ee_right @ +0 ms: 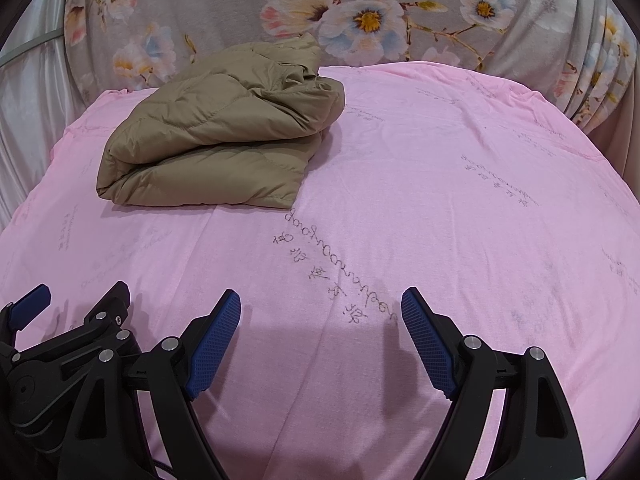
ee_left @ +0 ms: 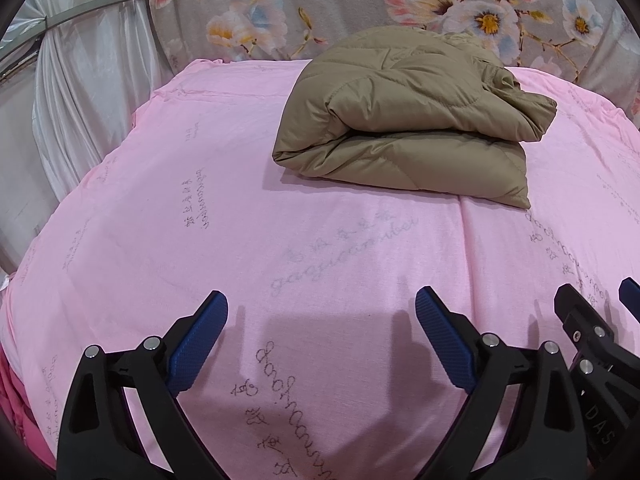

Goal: Fold large clothes

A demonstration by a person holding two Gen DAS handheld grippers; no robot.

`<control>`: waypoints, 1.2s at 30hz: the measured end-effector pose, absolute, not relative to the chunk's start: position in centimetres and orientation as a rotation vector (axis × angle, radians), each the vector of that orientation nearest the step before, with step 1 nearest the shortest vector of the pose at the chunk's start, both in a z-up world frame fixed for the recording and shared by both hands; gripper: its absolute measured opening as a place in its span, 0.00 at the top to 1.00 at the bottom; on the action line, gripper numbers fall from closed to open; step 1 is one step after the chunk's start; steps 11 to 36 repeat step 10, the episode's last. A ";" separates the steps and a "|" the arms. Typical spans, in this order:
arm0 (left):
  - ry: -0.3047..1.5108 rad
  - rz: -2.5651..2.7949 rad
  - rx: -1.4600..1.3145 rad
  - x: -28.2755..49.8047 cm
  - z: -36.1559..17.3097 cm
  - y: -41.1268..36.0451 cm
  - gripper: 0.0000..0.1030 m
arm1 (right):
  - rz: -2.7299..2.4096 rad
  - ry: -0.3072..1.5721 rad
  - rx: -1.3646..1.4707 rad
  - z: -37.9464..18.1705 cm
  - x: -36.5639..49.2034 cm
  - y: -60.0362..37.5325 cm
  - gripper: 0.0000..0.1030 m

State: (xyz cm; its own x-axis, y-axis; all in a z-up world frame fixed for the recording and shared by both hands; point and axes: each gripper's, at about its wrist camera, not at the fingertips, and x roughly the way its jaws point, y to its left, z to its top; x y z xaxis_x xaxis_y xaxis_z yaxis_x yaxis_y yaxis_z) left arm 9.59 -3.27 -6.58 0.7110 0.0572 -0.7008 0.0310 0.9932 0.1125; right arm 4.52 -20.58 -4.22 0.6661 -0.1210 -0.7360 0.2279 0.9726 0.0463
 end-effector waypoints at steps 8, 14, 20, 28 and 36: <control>0.779 0.013 0.124 9.6 -6.6 -3.3 0.11 | -0.196 0.820 0.138 -4.2 4.5 -20.8 0.22; 0.778 0.013 0.126 9.7 -6.6 -3.3 0.11 | -0.196 0.820 0.137 -4.2 4.5 -20.8 0.22; 0.778 0.013 0.126 9.7 -6.6 -3.3 0.11 | -0.196 0.820 0.137 -4.2 4.5 -20.8 0.22; 0.778 0.013 0.126 9.7 -6.6 -3.3 0.11 | -0.196 0.820 0.137 -4.2 4.5 -20.8 0.22; 0.778 0.013 0.126 9.7 -6.6 -3.3 0.11 | -0.196 0.820 0.137 -4.2 4.5 -20.8 0.22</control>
